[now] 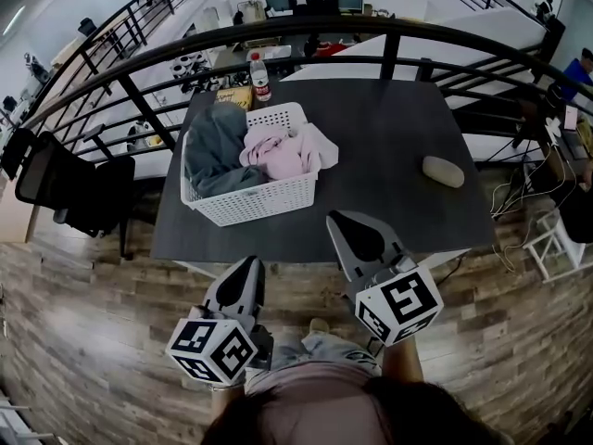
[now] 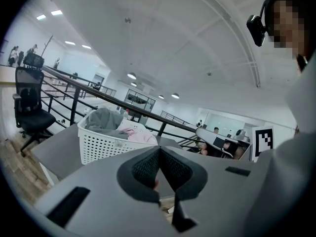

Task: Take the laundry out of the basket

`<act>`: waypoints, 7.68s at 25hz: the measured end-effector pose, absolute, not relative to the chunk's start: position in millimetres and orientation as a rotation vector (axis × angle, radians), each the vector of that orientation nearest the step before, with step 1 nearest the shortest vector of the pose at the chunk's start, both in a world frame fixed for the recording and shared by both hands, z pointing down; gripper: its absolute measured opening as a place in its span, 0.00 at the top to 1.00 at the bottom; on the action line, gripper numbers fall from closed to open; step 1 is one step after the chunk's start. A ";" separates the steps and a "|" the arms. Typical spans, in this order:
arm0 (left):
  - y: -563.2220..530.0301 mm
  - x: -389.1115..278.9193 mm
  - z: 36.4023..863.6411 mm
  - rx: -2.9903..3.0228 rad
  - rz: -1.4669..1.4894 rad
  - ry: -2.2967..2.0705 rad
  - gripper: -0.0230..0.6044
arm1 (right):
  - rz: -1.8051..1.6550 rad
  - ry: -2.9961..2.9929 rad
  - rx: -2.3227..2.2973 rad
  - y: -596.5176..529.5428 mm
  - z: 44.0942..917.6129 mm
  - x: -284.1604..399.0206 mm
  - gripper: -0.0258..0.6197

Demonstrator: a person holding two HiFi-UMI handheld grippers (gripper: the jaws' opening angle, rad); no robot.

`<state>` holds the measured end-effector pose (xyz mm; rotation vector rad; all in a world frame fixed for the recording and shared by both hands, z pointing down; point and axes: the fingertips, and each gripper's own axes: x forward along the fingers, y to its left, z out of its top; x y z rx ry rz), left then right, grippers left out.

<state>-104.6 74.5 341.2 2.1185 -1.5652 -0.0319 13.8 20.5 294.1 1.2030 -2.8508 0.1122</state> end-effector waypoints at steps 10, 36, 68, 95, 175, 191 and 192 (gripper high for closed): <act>52.8 -101.5 344.5 2.121 -0.018 -1.568 0.97 | 0.129 -2.865 1.188 1.9 302.4 17.1 0.94; -89.9 -161.2 330.3 2.114 -0.120 -1.551 0.97 | 0.130 -2.784 1.232 -126.6 302.2 -17.5 0.93; -190.5 -262.3 338.3 2.043 -0.239 -1.562 0.97 | -0.100 -2.383 0.726 -227.7 385.1 -114.8 0.55; -233.5 -289.0 376.4 2.003 -0.191 -1.433 0.97 | -0.126 -1.982 0.398 -279.4 485.0 -158.7 0.41; -176.0 -176.5 327.6 2.117 -0.193 -1.530 0.97 | 0.167 -2.550 0.819 -241.4 301.3 -51.6 0.86; -154.8 -81.2 307.4 2.203 -0.126 -1.455 0.97 | 0.108 -2.637 1.073 -226.8 226.0 76.2 0.86; -155.3 -80.2 307.8 2.209 -0.120 -1.449 0.97 | 0.106 -2.638 1.086 -226.6 223.8 78.9 0.86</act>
